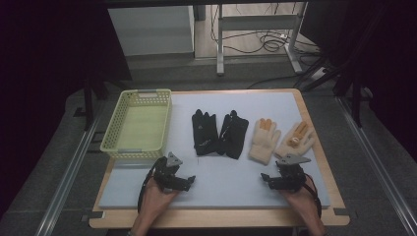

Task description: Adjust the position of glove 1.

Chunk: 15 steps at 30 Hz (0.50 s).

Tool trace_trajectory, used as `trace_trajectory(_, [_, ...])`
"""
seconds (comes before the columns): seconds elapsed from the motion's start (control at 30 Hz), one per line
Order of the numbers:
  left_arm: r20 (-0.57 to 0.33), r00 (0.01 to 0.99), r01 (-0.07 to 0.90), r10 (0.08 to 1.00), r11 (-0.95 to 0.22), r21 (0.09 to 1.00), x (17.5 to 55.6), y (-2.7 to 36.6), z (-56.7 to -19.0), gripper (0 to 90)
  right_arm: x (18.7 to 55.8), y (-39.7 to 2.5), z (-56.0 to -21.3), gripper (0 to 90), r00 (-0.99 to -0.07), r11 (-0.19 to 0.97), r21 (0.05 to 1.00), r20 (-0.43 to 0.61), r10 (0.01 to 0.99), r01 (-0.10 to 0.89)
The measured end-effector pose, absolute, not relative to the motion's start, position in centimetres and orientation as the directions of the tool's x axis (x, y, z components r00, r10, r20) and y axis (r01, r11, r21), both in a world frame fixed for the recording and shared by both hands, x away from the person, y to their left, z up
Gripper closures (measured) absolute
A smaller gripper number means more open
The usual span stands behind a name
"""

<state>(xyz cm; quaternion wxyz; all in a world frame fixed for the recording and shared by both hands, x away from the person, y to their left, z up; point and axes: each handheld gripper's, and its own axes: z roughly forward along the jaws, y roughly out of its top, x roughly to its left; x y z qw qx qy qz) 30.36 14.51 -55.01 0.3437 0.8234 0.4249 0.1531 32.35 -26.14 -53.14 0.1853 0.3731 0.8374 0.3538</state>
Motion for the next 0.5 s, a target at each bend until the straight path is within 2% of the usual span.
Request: trace_trajectory(0.5, [-0.042,0.592,0.593,0.805,-0.4,0.699,30.35,14.53,-55.04,3.3,32.34,-26.17,-53.15,21.3,-0.653,0.472,0.73,-0.047,0.756,0.494])
